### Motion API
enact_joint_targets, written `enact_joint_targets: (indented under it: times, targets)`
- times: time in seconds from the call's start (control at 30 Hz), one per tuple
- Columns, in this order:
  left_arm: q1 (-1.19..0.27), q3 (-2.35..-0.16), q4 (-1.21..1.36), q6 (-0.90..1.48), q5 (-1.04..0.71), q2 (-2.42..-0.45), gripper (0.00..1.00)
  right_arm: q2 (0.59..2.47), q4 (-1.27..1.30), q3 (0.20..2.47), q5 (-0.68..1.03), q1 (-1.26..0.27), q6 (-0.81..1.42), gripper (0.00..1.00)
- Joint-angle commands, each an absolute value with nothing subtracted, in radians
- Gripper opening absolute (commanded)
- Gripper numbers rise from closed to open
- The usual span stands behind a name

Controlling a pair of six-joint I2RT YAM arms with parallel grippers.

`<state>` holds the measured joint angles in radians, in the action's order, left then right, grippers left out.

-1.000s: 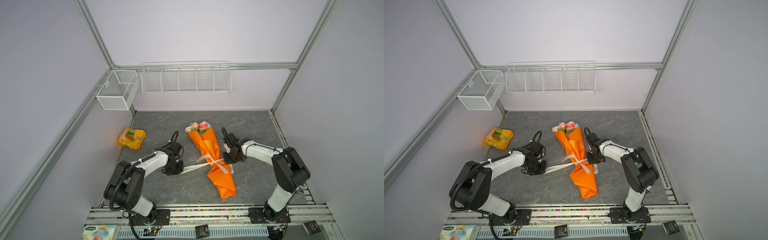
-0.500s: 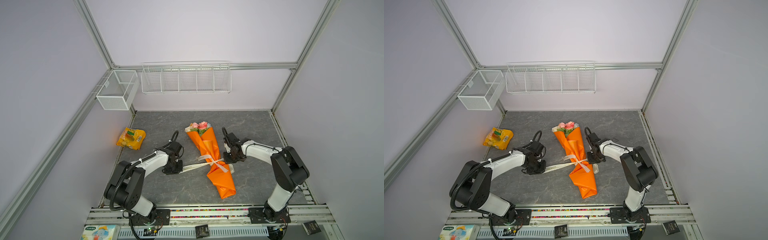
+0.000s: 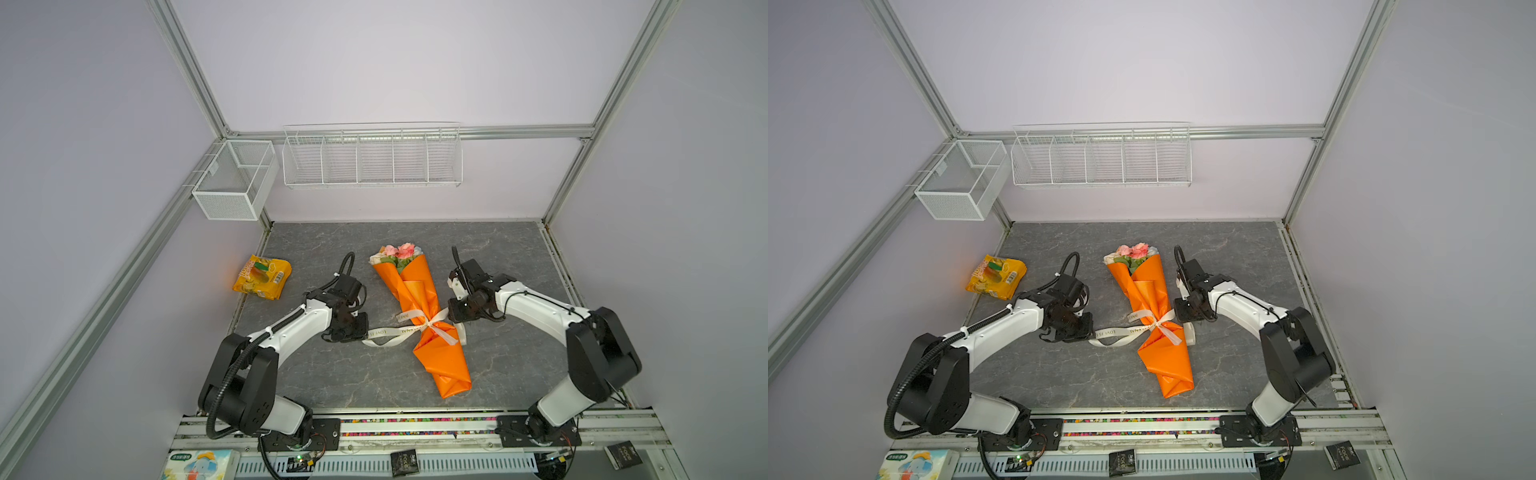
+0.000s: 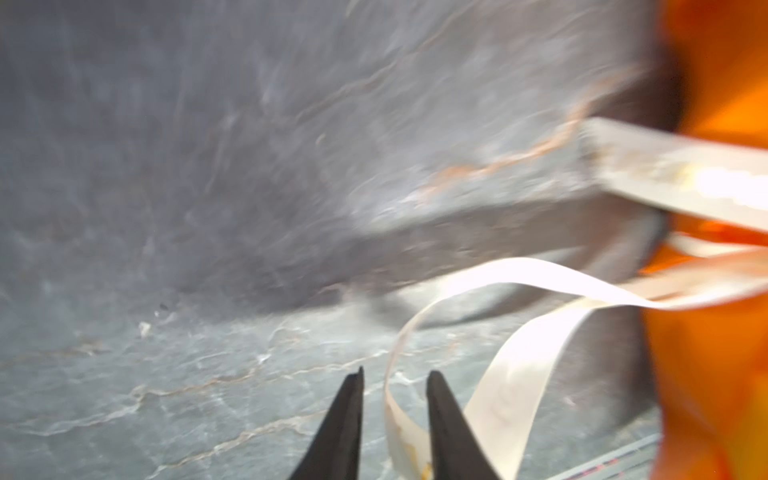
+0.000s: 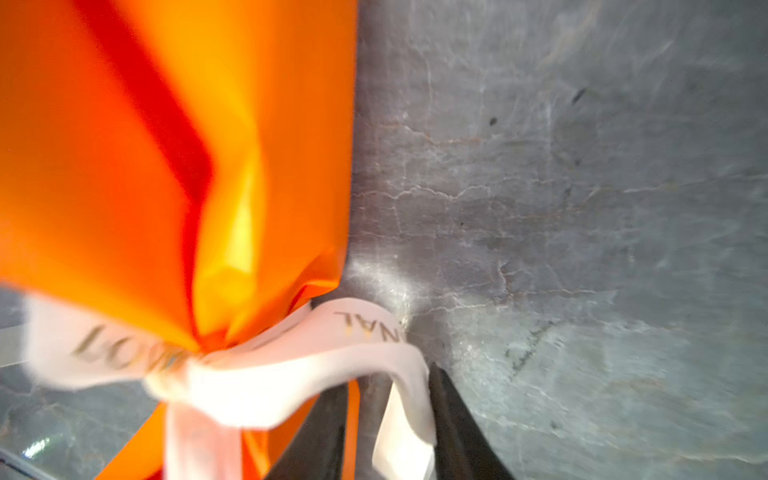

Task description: Tie the bouquet of fake flowers

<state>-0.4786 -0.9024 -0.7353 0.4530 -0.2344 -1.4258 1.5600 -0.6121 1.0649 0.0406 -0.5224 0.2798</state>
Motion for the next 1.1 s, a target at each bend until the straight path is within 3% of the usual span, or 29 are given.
enact_joint_targets:
  times: [0.0,0.07,0.23,0.37,0.63,0.8,0.93,1.07]
  targets:
    - [-0.485,-0.967,-0.74,0.493,-0.196,-1.316,0.51,1.435,-0.668,1.092,-0.04,-0.521,0.288,0.41]
    - [-0.485,-0.976,-0.741,0.495,-0.164,-1.268,0.59,1.37,-0.682,1.088,-0.081,-0.516,0.299,0.45]
    - [-0.485,-0.954,-0.708,0.53,-0.215,-1.224,0.61,1.29,-0.713,1.08,-0.1,-0.485,0.313,0.46]
    - [-0.517,-0.908,-0.604,0.572,-0.335,-1.241,0.59,1.312,-0.693,1.05,0.09,-0.476,0.305,0.45]
    - [-0.653,-0.846,-0.31,0.796,-0.474,-1.366,0.59,1.395,-0.639,0.957,0.355,-0.487,0.418,0.5]
    - [-0.695,-0.841,-0.199,0.874,-0.535,-1.479,0.6,1.438,-0.575,0.863,0.421,-0.521,0.494,0.52]
    - [-0.71,-0.838,-0.138,0.903,-0.539,-1.54,0.6,1.467,-0.537,0.827,0.381,-0.565,0.541,0.52]
    - [-0.71,-0.865,-0.082,0.925,-0.535,-1.629,0.6,1.445,-0.35,0.744,0.383,-0.595,0.712,0.49]
